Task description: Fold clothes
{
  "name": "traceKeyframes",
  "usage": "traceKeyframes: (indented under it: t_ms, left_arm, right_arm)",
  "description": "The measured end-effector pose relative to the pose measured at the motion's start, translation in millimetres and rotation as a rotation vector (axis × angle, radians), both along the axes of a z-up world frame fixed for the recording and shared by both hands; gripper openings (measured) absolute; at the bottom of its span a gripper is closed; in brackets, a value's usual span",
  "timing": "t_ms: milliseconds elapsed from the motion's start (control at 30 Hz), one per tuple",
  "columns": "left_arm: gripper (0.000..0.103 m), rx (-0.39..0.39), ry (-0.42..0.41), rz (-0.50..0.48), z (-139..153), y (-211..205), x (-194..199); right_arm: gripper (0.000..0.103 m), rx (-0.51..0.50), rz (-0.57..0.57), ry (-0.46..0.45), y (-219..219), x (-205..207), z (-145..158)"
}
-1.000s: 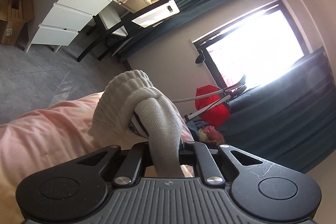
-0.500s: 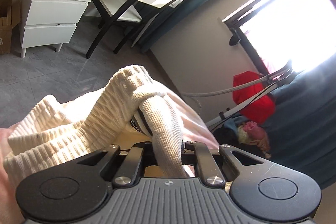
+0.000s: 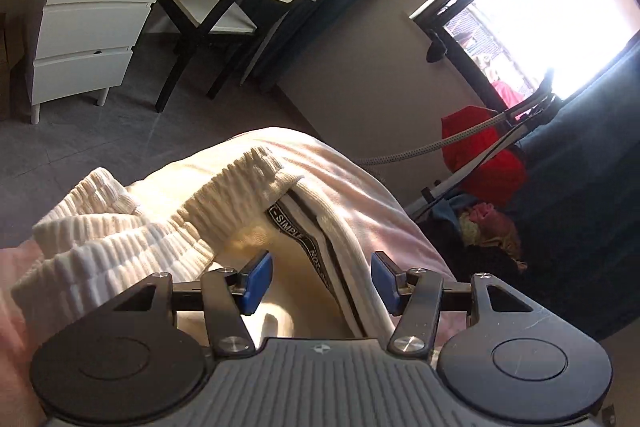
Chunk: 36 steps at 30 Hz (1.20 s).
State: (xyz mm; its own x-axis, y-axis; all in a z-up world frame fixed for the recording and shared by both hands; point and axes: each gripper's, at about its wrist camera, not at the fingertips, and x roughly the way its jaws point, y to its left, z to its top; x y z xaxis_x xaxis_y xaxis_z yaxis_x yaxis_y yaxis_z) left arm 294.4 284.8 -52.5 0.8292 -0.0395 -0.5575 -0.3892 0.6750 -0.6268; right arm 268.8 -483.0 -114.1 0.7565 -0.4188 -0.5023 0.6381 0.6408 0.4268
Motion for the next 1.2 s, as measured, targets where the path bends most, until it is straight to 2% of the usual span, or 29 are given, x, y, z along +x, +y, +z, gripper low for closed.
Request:
traceKeyframes:
  t_ms: [67, 100, 267, 367, 467, 567, 600, 700, 833, 967, 1067, 1100, 1200]
  left_arm:
    - [0.07, 0.008, -0.01, -0.024, 10, -1, -29]
    - [0.075, 0.008, -0.009, -0.033, 11, -1, -47]
    - [0.076, -0.028, 0.019, -0.033, 4, 11, -125]
    - [0.08, -0.028, 0.04, 0.08, 1, 21, -161]
    - [0.08, -0.142, 0.011, 0.134, -10, 32, -181]
    - [0.079, -0.24, -0.016, 0.16, -26, 37, -184]
    - [0.077, -0.263, -0.032, 0.16, -31, 37, -183]
    - [0.075, -0.251, -0.053, 0.149, -39, 35, -162]
    - [0.069, -0.255, -0.067, 0.163, -55, 31, -125]
    - [0.064, -0.202, -0.052, 0.196, -61, 27, -90]
    - [0.048, -0.15, -0.037, 0.226, -56, 22, -77]
    - [0.037, -0.13, -0.027, 0.234, -54, 21, -74]
    - [0.018, -0.073, -0.017, 0.213, -43, 20, -68]
  right_arm:
    - [0.088, 0.042, 0.017, -0.058, 3, -31, 7]
    - [0.086, 0.073, 0.027, -0.086, 5, -47, 9]
    - [0.087, 0.314, 0.022, -0.21, 17, -117, -1]
    - [0.088, 0.467, 0.034, -0.253, 21, -144, -19]
    - [0.088, 0.593, 0.042, -0.238, 21, -156, -42]
    - [0.088, 0.664, 0.057, -0.258, 20, -163, -63]
    - [0.088, 0.671, 0.065, -0.257, 20, -163, -69]
    - [0.087, 0.651, 0.066, -0.249, 14, -149, -77]
    - [0.088, 0.567, 0.08, -0.283, 6, -126, -78]
    - [0.085, 0.507, 0.092, -0.281, -3, -104, -79]
    - [0.083, 0.44, 0.053, -0.291, -4, -98, -72]
    - [0.083, 0.431, 0.042, -0.291, -4, -96, -70]
    - [0.083, 0.416, 0.08, -0.278, -1, -87, -65]
